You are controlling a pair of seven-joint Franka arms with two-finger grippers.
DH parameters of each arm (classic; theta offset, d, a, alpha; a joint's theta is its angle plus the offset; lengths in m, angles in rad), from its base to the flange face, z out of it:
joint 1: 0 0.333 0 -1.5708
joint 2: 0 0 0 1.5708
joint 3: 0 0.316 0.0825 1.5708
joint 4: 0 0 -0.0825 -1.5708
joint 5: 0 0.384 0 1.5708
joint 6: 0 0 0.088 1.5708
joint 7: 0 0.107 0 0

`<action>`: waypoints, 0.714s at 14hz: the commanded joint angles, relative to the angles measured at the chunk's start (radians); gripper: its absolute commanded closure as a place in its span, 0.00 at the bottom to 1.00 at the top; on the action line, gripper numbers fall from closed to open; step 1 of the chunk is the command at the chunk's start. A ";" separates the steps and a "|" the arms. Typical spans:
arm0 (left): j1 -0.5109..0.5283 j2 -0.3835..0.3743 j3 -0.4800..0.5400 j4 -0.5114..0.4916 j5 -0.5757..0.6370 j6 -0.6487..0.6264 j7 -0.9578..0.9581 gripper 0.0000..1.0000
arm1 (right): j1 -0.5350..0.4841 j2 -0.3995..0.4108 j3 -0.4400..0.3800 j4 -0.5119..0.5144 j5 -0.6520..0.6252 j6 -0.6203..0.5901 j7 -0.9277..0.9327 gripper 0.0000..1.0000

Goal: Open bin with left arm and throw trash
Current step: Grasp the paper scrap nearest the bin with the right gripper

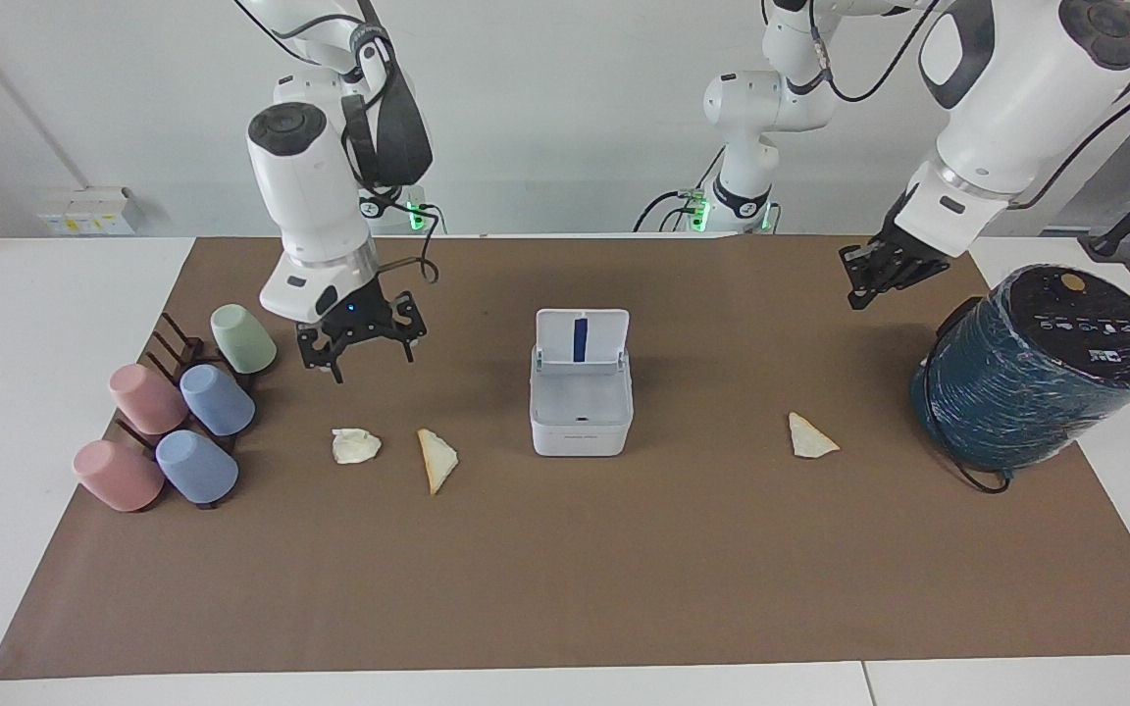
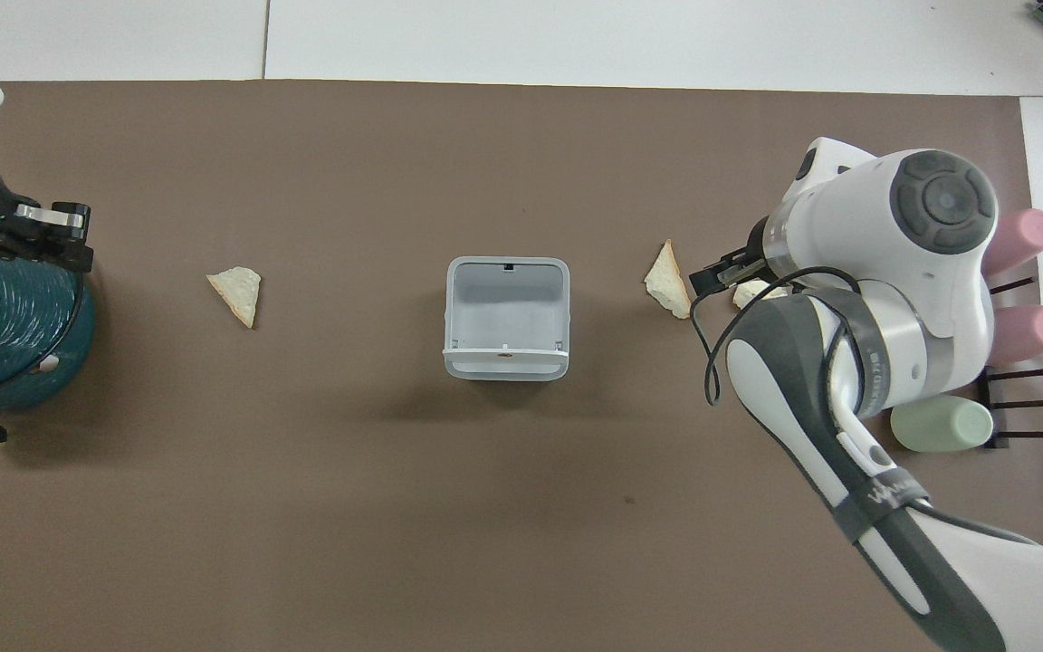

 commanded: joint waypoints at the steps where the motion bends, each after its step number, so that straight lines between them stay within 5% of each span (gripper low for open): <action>1: -0.001 -0.041 -0.013 -0.025 0.028 -0.028 0.018 0.96 | 0.015 0.056 0.004 -0.026 0.014 0.086 -0.037 0.00; 5: -0.011 -0.072 -0.016 -0.082 0.028 -0.008 0.002 0.67 | 0.008 0.091 0.004 -0.102 0.016 0.142 -0.167 0.00; 7: -0.011 -0.072 -0.016 -0.094 0.028 0.059 0.012 0.09 | 0.015 0.111 0.004 -0.130 0.016 0.197 -0.170 0.00; 8: -0.010 -0.072 -0.016 -0.094 0.028 0.080 0.017 0.00 | 0.014 0.117 0.004 -0.132 0.016 0.200 -0.172 0.03; 10: -0.002 -0.072 -0.016 -0.094 0.028 0.082 0.020 0.00 | 0.015 0.131 0.005 -0.138 0.016 0.202 -0.173 0.21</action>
